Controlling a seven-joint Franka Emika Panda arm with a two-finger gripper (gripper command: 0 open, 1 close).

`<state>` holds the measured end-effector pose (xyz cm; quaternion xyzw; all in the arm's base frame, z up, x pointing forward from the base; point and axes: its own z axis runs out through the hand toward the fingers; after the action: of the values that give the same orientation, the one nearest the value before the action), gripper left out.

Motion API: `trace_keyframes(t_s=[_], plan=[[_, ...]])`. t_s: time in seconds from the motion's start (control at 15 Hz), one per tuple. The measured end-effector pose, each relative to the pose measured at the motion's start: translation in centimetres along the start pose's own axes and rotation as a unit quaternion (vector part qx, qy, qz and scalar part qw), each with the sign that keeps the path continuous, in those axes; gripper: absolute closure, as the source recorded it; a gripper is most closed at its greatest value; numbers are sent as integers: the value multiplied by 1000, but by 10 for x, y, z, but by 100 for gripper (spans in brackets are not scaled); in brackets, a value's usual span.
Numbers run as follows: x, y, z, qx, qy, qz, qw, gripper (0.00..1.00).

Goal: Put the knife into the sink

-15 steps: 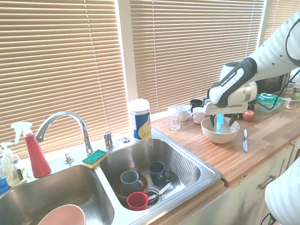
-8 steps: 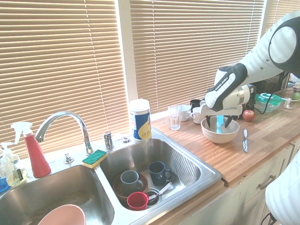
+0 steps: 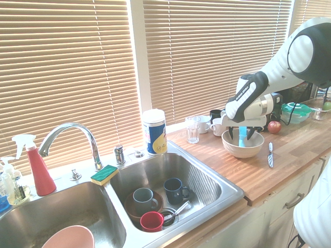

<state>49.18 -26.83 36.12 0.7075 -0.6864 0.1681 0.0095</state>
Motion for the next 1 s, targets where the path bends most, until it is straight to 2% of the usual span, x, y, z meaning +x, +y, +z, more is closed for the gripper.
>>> trace_keyframes(t_s=[1.0], plan=[[-6, -2, 13, -8, -9, 5, 1000, 100]])
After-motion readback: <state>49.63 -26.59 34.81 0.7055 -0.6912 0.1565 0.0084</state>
